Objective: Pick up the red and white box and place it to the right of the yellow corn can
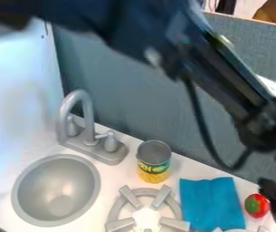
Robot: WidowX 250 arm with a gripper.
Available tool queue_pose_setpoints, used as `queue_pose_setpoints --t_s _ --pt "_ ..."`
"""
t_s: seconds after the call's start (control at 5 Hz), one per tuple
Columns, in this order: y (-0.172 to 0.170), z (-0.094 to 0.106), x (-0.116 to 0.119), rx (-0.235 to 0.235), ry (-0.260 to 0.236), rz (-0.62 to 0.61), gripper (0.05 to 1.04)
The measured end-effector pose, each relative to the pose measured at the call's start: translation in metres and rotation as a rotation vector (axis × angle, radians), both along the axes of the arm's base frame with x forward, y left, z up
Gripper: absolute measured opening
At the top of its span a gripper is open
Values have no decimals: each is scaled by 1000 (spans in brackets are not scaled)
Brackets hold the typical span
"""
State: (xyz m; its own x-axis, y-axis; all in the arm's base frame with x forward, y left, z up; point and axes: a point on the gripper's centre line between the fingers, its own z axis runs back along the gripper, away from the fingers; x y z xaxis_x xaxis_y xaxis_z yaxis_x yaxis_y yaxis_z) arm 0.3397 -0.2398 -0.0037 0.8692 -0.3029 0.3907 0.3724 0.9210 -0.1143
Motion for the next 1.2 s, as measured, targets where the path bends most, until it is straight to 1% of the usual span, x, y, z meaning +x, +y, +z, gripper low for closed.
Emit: queue_pose_setpoints --t_s 0.2,0.4,0.6,0.8,1.0,1.2 --pt "43 6 -4 -25 -30 147 374" --pt "67 3 -7 0 -36 224 374" --pt "101 -3 -1 8 -28 362 374" --pt "128 -6 6 -9 -10 456 374" --pt "145 -2 19 -55 0 534 374" --pt "149 -21 34 -60 50 567 374"
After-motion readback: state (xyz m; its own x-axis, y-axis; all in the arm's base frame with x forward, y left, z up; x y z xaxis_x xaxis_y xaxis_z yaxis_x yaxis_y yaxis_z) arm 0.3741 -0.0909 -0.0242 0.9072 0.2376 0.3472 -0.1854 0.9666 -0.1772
